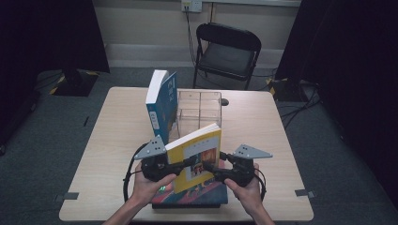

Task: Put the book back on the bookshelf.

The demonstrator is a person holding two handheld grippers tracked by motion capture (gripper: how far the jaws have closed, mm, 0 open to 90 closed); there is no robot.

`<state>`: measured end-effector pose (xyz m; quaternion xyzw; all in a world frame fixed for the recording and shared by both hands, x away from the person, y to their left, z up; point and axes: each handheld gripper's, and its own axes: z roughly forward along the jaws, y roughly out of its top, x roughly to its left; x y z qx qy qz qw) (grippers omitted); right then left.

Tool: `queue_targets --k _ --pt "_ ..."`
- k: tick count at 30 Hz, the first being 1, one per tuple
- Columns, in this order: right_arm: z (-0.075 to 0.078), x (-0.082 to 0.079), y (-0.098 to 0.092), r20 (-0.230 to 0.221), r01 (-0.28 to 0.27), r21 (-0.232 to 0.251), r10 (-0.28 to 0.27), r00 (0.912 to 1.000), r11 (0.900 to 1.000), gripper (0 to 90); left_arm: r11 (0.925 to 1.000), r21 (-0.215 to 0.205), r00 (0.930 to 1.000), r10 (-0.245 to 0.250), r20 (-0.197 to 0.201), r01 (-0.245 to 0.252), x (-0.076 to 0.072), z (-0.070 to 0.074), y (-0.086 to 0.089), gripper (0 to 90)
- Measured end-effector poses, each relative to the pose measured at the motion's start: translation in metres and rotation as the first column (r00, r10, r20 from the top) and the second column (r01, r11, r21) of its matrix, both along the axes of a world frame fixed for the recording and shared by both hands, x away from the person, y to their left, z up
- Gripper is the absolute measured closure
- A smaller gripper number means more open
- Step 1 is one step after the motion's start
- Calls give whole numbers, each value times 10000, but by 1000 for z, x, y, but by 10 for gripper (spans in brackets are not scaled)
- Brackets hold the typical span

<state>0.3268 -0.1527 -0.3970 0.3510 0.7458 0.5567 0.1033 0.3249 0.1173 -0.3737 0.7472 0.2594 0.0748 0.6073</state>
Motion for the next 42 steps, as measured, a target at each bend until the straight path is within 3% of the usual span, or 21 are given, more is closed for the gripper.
queue_targets --k 3,5,9,11,15,18,21,23,25,26,27,30,33,34,36,38,39,40,41,42 --pt "0 1 -1 -27 36 8 -36 10000 10000 386 9999 17 9999 151 -38 -151 1 0 0 742" --pt "-1 2 -1 -8 -7 41 7 10000 10000 384 9992 -11 9988 395 -275 -395 4 1 2 753" --pt "-2 3 -4 -237 -106 51 107 9997 9999 326 9977 -86 9952 665 -716 -673 10 1 7 755" --pt "-2 3 -7 -288 -16 21 17 9996 10000 316 9966 -43 9940 822 -729 -827 11 2 10 756" --pt "-5 4 -18 -474 272 -68 -275 9985 9996 283 9881 21 9859 1536 -670 -1538 11 7 21 757" --pt "-10 3 -28 -654 671 -454 -700 9954 9967 241 9848 197 9831 1736 -590 -1727 12 10 25 757" --pt "-16 1 -40 -869 915 -863 -990 9913 9921 201 9778 277 9755 2093 -673 -2079 14 11 27 758" --pt "-21 1 -50 -983 1153 -960 -1247 9873 9887 191 9768 236 9742 2139 -716 -2127 16 11 29 758" --pt "-26 0 -58 -1104 1373 -1048 -1487 9827 9850 185 9694 245 9664 2455 -769 -2443 20 13 31 757" --pt "-26 0 -58 -1104 1373 -1048 -1487 9827 9850 185 9694 245 9664 2455 -769 -2443 20 13 31 758" --pt "-33 1 -69 -1164 1653 -1377 -1817 9764 9766 179 9657 259 9630 2595 -731 -2583 22 14 34 757" --pt "-36 1 -78 -1260 1815 -1412 -1995 9718 9732 158 9625 291 9602 2710 -673 -2696 24 17 35 757" --pt "-40 3 -89 -1293 2061 -1664 -2285 9649 9643 152 9534 300 9513 3016 -637 -3002 27 20 37 758" --pt "-45 5 -95 -1321 2210 -1906 -2480 9597 9565 149 9469 323 9451 3214 -594 -3200 30 22 38 757" --pt "-50 6 -99 -1348 2331 -2308 -2683 9539 9447 149 9448 322 9429 3276 -603 -3262 32 23 38 757" --pt "-53 7 -101 -1414 2322 -2432 -2713 9521 9418 149 9390 296 9375 3437 -539 -3425 34 23 38 758" --pt "-60 8 -104 -1502 2370 -2717 -2844 9469 9327 150 9337 471 9335 3566 -370 -3548 37 23 35 758" --pt "-63 9 -106 -1518 2383 -2879 -2899 9449 9275 150 9337 471 9335 3566 -370 -3548 37 23 35 758" --pt "-63 9 -106 -1518 2383 -2879 -2899 9449 9275 150 9286 555 9289 3689 -307 -3670 38 23 33 758" --pt "-69 11 -109 -1515 2521 -3040 -3078 9393 9187 151 9279 589 9281 3706 -363 -3682 40 24 32 758"
